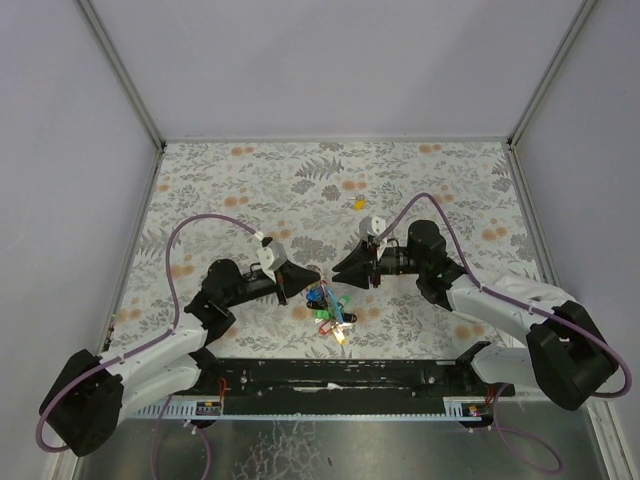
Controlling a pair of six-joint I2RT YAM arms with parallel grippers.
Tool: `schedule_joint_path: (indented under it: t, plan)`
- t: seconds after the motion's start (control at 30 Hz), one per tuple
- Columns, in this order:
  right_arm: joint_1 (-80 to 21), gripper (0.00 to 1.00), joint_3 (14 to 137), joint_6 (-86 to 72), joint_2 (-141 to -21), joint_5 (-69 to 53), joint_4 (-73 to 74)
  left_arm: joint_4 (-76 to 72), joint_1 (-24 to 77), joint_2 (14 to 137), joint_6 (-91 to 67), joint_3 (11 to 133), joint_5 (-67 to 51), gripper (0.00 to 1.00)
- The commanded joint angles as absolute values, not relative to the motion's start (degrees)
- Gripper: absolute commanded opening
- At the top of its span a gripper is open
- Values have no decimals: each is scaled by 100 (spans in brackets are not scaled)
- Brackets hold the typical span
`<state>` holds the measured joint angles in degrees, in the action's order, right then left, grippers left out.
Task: Put the keys on the keyring
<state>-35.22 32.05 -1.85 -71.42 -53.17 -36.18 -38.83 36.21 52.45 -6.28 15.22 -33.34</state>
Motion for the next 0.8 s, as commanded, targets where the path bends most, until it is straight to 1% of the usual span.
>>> schedule_joint_path:
  t: [0.0,0.17,0.37,0.57,0.77]
  plan:
    - [-3507,35,3421,235,-6935,-5290,-3472,-3498,3745,5115,-95,1801,-3092,0]
    - [-3507,36,3625,302,-7090,-5154,-3190,-3365,3814,5129,1,1852,-3076,0]
    - [-3510,37,3754,322,-7261,-5367,-3147,-3169,3835,5181,38,1968,-3090,0]
    - [-3548,37,4152,575,-7503,-5616,-2605,-2539,3899,5230,140,2349,-3077,0]
    - [-3645,36,4514,1012,-7588,-5698,-1857,-1744,4087,5353,376,2804,-2767,0]
